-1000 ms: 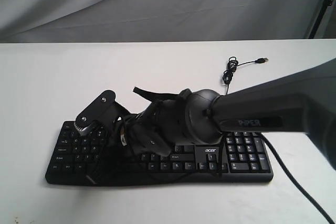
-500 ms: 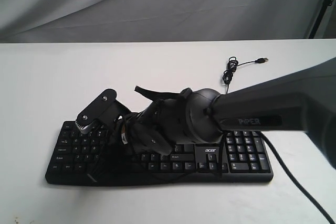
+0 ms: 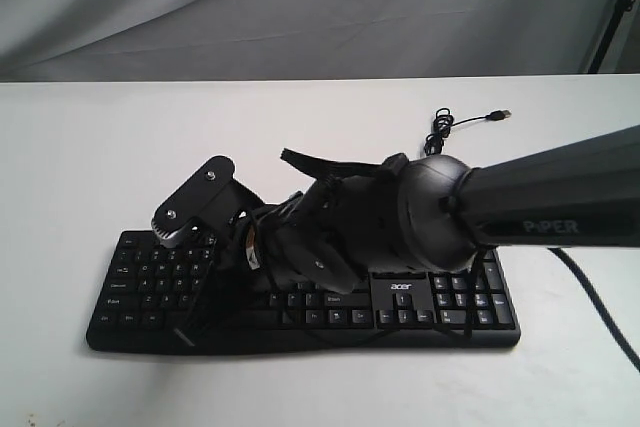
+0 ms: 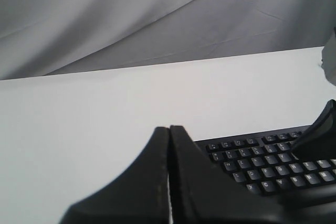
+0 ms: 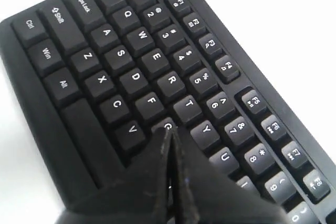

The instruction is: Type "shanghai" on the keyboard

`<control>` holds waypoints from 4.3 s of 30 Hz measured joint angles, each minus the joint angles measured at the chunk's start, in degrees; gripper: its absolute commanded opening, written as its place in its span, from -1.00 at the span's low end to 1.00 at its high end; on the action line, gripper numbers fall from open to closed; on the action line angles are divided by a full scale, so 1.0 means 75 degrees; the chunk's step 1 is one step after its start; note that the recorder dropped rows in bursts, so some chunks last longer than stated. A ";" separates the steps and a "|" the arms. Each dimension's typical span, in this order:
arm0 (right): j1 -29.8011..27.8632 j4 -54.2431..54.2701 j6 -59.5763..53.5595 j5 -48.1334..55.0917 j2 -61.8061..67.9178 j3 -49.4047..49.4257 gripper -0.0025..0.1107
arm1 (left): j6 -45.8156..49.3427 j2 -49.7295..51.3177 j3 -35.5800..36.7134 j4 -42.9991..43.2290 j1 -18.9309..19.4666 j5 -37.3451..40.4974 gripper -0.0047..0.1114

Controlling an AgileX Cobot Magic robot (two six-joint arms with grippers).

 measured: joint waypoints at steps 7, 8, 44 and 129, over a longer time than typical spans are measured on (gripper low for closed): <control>-0.0163 0.0031 0.0000 -0.0271 0.0199 0.0000 -0.96 | 0.0000 0.0000 0.0000 0.0000 0.0000 0.0000 -0.92; -0.0200 0.0031 0.0013 -0.0271 0.0199 0.0000 -0.96 | 0.0000 0.0000 0.0000 0.0000 0.0000 0.0000 -0.92; -0.0213 0.0278 0.0013 -0.0553 0.0602 0.0000 -0.96 | 0.0000 0.0000 0.0000 0.0000 0.0000 0.0000 -0.92; -0.0751 0.0449 0.0413 -0.0964 -0.0287 0.0958 -0.96 | 0.0000 0.0000 0.0000 0.0000 0.0000 0.0000 -0.92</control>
